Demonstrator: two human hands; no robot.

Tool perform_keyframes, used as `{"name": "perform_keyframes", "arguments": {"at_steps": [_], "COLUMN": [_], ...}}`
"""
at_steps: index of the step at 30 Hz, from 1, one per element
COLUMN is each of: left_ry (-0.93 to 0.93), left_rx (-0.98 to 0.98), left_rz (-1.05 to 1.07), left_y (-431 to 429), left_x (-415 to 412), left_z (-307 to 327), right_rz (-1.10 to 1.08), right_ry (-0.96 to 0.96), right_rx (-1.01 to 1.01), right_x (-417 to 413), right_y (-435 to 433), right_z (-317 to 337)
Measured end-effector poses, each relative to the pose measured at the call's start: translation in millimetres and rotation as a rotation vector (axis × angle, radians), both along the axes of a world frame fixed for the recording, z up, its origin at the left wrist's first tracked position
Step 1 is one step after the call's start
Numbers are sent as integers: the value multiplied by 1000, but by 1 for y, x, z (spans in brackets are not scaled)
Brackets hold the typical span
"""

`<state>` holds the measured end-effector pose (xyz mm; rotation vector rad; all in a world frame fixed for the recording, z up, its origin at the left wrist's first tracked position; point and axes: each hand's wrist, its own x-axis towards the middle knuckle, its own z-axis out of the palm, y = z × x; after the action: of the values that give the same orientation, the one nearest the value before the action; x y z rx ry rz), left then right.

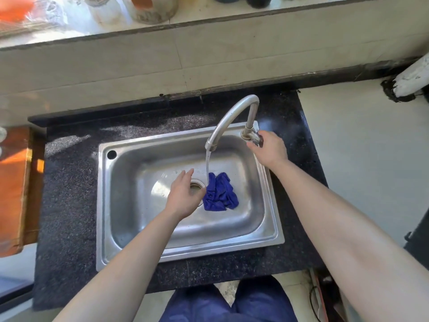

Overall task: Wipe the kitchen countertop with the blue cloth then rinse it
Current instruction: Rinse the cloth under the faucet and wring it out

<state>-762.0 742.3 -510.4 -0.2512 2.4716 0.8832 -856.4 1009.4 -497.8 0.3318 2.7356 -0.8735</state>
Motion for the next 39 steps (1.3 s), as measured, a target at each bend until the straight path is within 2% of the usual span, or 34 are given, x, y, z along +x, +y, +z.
{"name": "perform_keyframes", "arguments": {"at_steps": [6,9,11,13,15,17,21,22,25,28,31,33,37,39], "left_ry": [-66,-88,-107,-127,-150,-169,-203,-194,-155,-199,-263,-262,-385,-438], "left_rx": [-46,-54,-56,-47,-23,5,21,29,101,239,194,191,512,619], "left_rz": [-31,-47,-54,-42,-22,-1,59,81,147,70,3,124,727,856], "left_y": [-2,2,5,8,10,11,14,16,25,31,31,31,31,28], "left_x": [1,-4,-6,-8,-8,-6,-3,-4,-10,-13,-6,2,20,25], "left_z": [-13,-19,-22,-30,-42,-60,-94,-103,-116,-124,-130,-126,-107,-97], "right_rz": [-12,-63,-199,-309,-266,-152,78,117,224,375,296,197,-60,-99], "right_ry": [-193,-209,-182,-49,136,175,86,30,-254,-525,-578,-559,-521,-507], "right_rx": [-139,-145,-151,-62,55,41,108,65,-15,8,-35,-65,-159,-199], "right_x": [-15,-18,-8,15,43,65,83,84,84,92,101,106,114,116], "right_y": [20,12,-1,-17,-30,-42,-56,-61,-75,-75,-68,-65,-63,-62], "right_z": [15,16,9,2,-11,-29,-76,-85,-111,-131,-132,-126,-115,-111]}}
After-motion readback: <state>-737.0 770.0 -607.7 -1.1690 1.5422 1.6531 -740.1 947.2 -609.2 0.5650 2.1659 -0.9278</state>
